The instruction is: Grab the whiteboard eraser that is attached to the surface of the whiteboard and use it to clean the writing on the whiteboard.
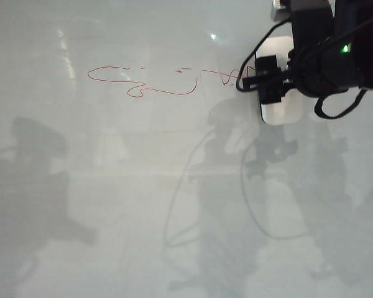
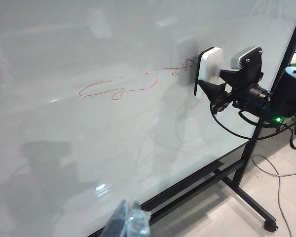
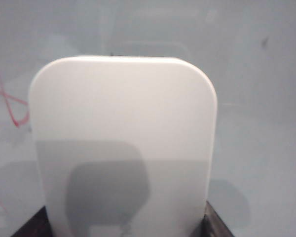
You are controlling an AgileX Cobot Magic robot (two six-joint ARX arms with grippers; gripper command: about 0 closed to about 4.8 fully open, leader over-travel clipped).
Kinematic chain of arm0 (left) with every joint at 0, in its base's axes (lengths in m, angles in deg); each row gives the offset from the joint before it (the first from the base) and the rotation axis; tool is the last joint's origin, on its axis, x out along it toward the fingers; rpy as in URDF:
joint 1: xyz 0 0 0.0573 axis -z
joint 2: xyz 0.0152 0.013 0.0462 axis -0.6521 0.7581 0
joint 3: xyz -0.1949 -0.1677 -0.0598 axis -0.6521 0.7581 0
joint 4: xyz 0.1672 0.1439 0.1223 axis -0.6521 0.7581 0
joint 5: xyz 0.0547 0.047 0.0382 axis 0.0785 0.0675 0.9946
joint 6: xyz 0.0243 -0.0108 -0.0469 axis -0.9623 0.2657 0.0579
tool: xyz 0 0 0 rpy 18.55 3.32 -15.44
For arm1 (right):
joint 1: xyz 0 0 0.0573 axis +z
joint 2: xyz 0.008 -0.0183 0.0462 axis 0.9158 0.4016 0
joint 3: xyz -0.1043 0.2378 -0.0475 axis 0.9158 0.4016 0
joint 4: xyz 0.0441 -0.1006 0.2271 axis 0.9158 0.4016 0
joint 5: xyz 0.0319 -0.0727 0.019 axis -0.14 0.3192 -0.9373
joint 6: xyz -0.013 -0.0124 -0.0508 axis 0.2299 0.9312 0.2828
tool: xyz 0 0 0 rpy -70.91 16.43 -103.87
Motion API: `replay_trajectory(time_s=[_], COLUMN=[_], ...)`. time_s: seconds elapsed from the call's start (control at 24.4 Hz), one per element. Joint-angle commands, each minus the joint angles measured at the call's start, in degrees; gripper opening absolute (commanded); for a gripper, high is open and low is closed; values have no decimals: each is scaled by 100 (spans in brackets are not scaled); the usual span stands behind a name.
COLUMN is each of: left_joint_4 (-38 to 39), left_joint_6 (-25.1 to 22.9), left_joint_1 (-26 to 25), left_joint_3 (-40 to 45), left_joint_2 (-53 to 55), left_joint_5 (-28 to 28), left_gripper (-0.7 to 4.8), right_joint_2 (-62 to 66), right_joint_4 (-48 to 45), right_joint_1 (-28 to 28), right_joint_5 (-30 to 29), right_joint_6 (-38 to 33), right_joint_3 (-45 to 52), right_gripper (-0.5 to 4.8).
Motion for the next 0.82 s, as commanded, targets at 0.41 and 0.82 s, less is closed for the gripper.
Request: replay_trajectory(time_s=[0.41, 0.82], left_joint_4=[-52, -50], left_joint_6=[0, 0], left_joint_1=[-11, -7], left_joint_3=[-13, -15], left_joint_2=[2, 2], left_joint_5=[-9, -7], left_gripper=[-5, -5], right_joint_2=[616, 1062], right_joint_4=[192, 522], right_joint_1=[-114, 317], right_joint_5=[-577, -966], right_joint_6=[-319, -525], right_joint_3=[-1320, -1888], right_gripper=[147, 148])
